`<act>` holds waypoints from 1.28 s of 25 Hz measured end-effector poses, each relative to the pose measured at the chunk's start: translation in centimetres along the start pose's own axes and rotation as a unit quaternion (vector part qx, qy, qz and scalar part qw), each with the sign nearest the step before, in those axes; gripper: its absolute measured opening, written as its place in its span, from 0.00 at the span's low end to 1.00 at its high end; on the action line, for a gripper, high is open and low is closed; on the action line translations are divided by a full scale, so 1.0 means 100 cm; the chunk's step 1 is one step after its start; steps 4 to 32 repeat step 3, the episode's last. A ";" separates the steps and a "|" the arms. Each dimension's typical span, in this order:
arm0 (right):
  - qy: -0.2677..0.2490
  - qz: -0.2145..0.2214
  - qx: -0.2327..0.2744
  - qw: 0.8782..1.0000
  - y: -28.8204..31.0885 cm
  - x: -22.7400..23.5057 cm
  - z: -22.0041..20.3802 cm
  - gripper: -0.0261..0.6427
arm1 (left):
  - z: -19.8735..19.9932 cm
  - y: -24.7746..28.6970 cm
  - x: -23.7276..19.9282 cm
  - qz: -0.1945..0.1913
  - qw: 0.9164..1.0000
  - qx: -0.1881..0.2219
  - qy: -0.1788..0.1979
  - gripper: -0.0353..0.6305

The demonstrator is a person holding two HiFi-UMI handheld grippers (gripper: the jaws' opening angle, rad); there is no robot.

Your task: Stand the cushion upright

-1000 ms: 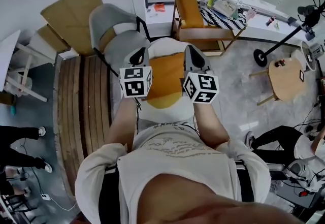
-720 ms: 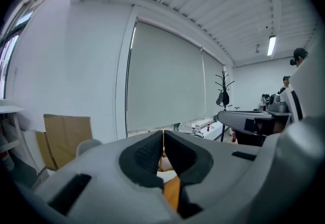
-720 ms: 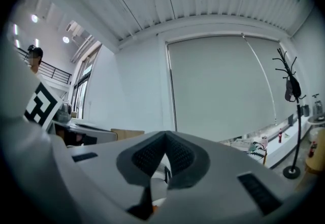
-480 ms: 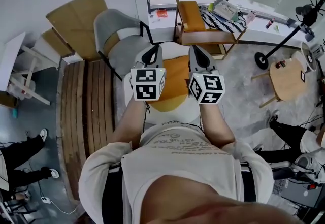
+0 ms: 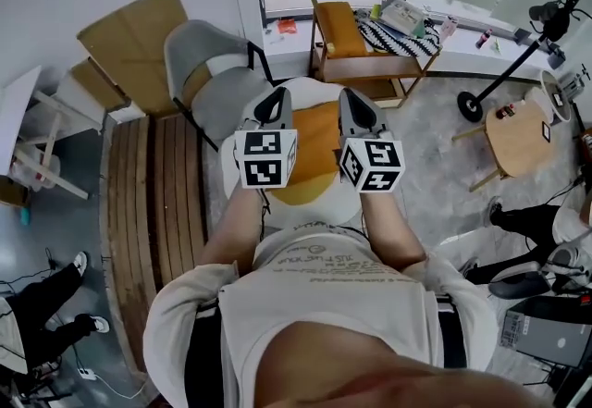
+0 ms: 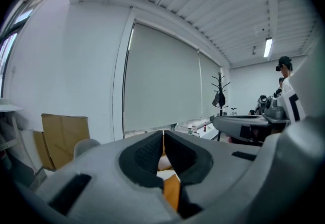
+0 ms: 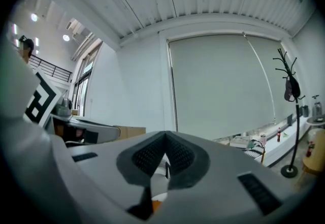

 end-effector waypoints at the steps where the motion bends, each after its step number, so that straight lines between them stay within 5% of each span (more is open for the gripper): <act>1: 0.002 0.000 -0.001 1.000 -0.001 0.001 -0.001 0.08 | -0.001 0.000 0.000 0.000 1.000 -0.001 -0.001 0.09; 32: 0.005 -0.001 -0.004 1.000 -0.002 0.003 -0.002 0.08 | -0.001 0.001 0.002 -0.002 1.000 -0.003 -0.002 0.09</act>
Point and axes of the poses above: the fingertips, and each gripper's own axes: y forward along the fingers, x to its right, z out of its top, the point moved 6 cm from there along -y, backward along the fingers, and after that the axes turned 12 degrees about y, right-handed, at the moved point
